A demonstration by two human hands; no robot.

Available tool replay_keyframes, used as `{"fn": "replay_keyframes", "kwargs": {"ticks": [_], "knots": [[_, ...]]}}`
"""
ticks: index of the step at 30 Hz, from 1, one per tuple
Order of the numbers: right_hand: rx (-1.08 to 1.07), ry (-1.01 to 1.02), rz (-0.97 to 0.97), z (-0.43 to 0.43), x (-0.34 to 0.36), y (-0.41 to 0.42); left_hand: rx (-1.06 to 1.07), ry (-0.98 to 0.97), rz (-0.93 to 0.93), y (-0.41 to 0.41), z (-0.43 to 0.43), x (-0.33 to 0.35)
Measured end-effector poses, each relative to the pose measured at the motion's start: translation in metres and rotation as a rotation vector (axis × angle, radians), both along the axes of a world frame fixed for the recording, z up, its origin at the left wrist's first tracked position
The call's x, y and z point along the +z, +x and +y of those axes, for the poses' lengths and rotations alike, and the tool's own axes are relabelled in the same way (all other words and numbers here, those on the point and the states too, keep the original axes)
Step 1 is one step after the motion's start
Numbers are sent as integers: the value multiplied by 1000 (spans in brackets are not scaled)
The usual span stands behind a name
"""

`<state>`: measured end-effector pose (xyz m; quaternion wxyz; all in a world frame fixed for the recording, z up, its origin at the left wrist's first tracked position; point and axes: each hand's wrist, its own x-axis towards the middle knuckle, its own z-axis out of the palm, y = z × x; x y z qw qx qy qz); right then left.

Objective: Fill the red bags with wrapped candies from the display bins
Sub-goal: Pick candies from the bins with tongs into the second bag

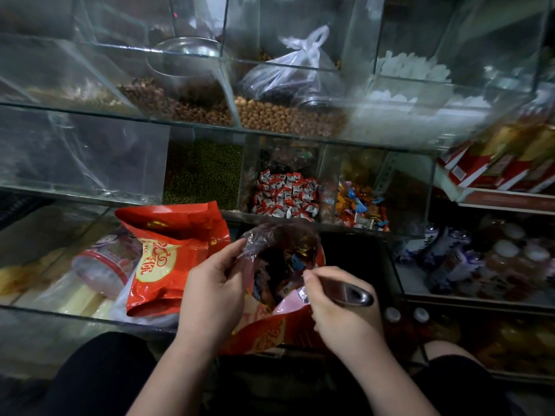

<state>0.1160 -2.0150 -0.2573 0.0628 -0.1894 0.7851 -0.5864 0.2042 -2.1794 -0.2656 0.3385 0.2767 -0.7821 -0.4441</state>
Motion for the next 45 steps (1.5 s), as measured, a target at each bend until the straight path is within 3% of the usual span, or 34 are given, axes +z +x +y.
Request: {"fn": "replay_keyframes", "kwargs": {"ticks": [5, 8, 12, 14, 19, 24, 30, 35, 40, 45], "knots": [[-216, -181, -206, 27, 12, -24, 49, 3, 8, 1, -4, -1], [-207, -153, -28, 26, 12, -19, 25, 27, 4, -1, -2, 0], [33, -18, 169, 2, 0, 1, -18, 16, -10, -3, 2, 0], [77, -11, 105, -1, 1, 1, -6, 9, -10, -2, 3, 0], [-182, -149, -143, 20, 11, -20, 37, 11, 2, 1, -1, 3], [-304, -269, -203, 29, 19, -15, 33, -33, -18, -1, 2, 7], [-306, -240, -149, 40, 35, -9, 105, -242, -84, 3, 9, 17], [-255, -211, -149, 53, 60, -2, 7, -463, 69, -4, 42, 22], [-221, -239, -156, 69, 82, 2, -112, -362, -231, -18, 52, 15], [-165, -254, -121, 77, 89, 7, -103, -389, -284, -20, 55, 18]]}}
